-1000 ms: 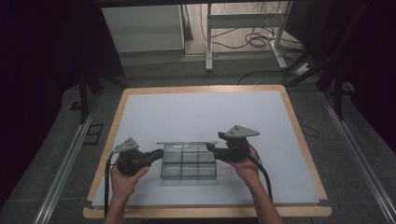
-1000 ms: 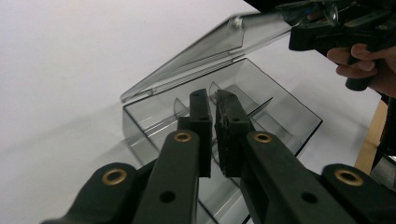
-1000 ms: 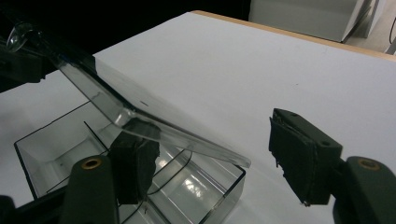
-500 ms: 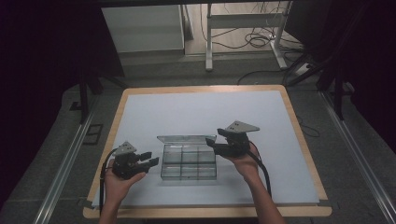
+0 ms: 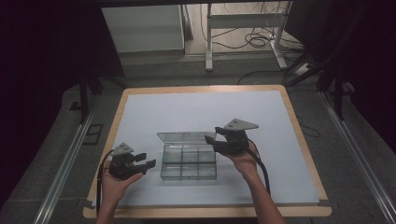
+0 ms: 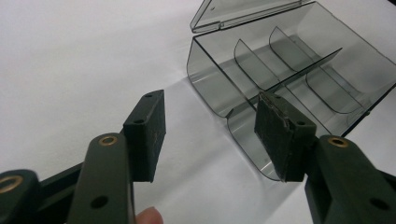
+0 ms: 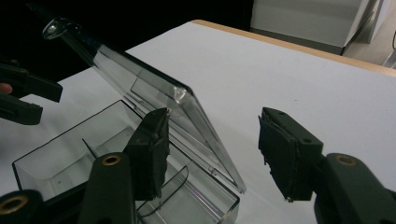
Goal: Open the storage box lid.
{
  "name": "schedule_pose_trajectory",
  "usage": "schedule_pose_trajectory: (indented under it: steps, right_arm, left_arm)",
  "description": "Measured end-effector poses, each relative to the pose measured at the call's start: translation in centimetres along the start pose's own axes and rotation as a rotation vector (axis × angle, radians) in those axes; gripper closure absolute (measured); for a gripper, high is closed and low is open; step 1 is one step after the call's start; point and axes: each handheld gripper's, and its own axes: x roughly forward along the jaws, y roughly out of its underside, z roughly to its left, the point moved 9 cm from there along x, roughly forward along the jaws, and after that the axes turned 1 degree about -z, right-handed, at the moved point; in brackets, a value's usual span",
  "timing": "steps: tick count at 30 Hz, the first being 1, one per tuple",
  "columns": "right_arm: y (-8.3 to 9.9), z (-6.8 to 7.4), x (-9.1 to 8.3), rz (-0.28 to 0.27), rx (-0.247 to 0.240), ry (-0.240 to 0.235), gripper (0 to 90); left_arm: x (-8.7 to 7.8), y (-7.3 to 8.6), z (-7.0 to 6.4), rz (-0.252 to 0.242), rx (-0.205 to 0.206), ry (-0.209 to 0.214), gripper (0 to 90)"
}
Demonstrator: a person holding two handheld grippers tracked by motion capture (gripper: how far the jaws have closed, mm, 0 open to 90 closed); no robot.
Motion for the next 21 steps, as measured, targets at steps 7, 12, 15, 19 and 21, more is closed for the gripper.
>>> schedule_pose_trajectory:
  steps: [7, 12, 15, 19, 21]
  right_arm:
    - [-0.2, -0.2, 0.4, -0.002, -0.001, -0.004, 44.7]
    - [-0.4, -0.4, 0.7, -0.002, -0.008, -0.005, 48.7]
    - [-0.5, -0.5, 0.9, -0.005, -0.011, -0.007, 50.0]
    - [-0.7, -0.7, 1.2, -0.016, -0.001, -0.021, 53.7]
    - [-0.8, -0.7, 1.4, -0.017, 0.001, -0.026, 56.1]
  left_arm:
    - [0.0, 0.2, 0.3, 0.006, -0.008, -0.003, 42.9]
    - [0.0, 0.3, 0.4, 0.009, -0.013, -0.004, 42.7]
    - [0.1, 0.4, 0.5, 0.014, -0.016, -0.003, 42.4]
    - [0.1, 0.4, 0.5, 0.017, -0.018, -0.002, 42.2]
    - [0.1, 0.5, 0.6, 0.019, -0.019, -0.001, 42.0]
